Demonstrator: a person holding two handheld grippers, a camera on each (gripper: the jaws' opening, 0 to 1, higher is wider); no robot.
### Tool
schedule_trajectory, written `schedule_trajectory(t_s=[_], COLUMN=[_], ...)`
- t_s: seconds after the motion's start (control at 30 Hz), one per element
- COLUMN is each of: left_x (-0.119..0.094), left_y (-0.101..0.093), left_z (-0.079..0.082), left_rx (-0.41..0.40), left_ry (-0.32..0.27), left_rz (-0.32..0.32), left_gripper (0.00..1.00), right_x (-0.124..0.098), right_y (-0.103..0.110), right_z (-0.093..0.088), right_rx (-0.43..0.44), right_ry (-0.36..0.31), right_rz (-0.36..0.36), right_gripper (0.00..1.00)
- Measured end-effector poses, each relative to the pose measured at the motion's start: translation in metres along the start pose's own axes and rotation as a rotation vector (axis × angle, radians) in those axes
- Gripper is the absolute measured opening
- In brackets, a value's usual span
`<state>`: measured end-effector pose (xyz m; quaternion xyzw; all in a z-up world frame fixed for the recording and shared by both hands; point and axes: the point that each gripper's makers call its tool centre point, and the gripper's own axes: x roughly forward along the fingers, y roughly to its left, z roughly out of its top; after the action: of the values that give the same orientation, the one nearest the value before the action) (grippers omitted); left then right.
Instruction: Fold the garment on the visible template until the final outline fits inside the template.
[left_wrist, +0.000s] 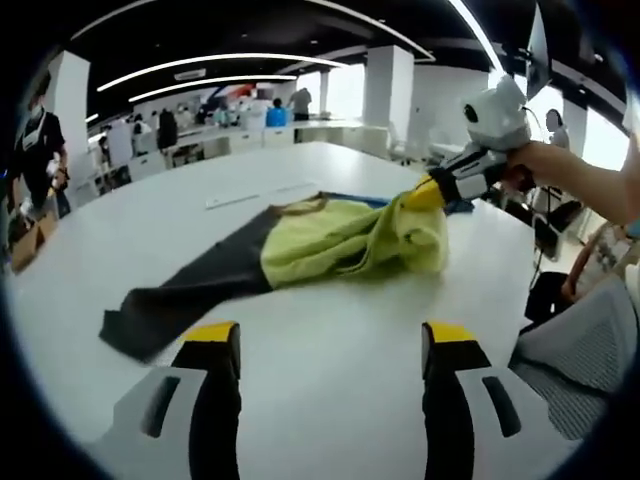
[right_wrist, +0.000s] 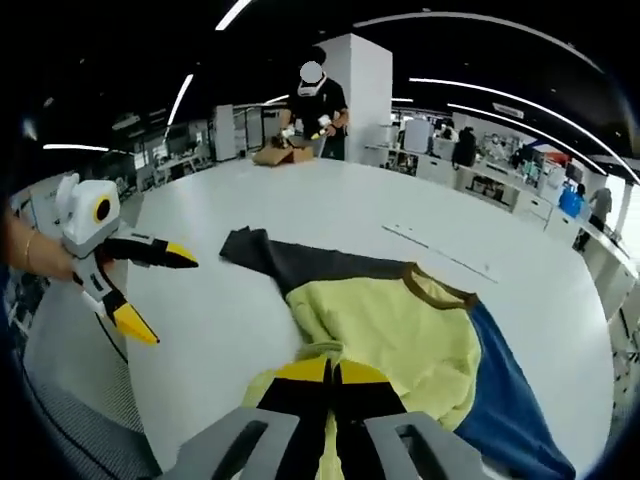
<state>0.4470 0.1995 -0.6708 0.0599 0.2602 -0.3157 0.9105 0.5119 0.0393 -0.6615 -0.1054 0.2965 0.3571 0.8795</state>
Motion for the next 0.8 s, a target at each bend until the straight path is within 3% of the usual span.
schedule_trajectory(t_s=[0.2,0.57,0.63,0.7,0.8], left_x=[0.001,0.002,0.003,0.003,0.004], left_y=[-0.002,0.0,0.0,-0.001,-0.002], left_z=[-0.002,0.0,0.0,0.0,0.001], left_rx=[-0.004,-0.017,-0.021,-0.024,-0.026], left_ry=[0.005,0.005,0.006,0.006,0.007], left_rz=[-0.011,-0.014,-0.014,-0.017,-0.023], left_gripper=[0.63,0.54,0.53,0.51,0.5], right_x=[0.006,0.02,0.019,0.013,0.005], right_y=[-0.021,-0.034,-0.033,-0.035,-0.04], right_z=[-0.025,-0.047,-0.046,-0.035,-0.029], right_rx=[0.054,0.091,0.121,0.162,0.178], right_ry=[0.044,0.077,0.072,0.019,-0.01], right_rz=[-0.049,-0.06,-0.043,-0.044,-0.047], right_gripper=[0.0,0.0,0.0,0.02,0.12])
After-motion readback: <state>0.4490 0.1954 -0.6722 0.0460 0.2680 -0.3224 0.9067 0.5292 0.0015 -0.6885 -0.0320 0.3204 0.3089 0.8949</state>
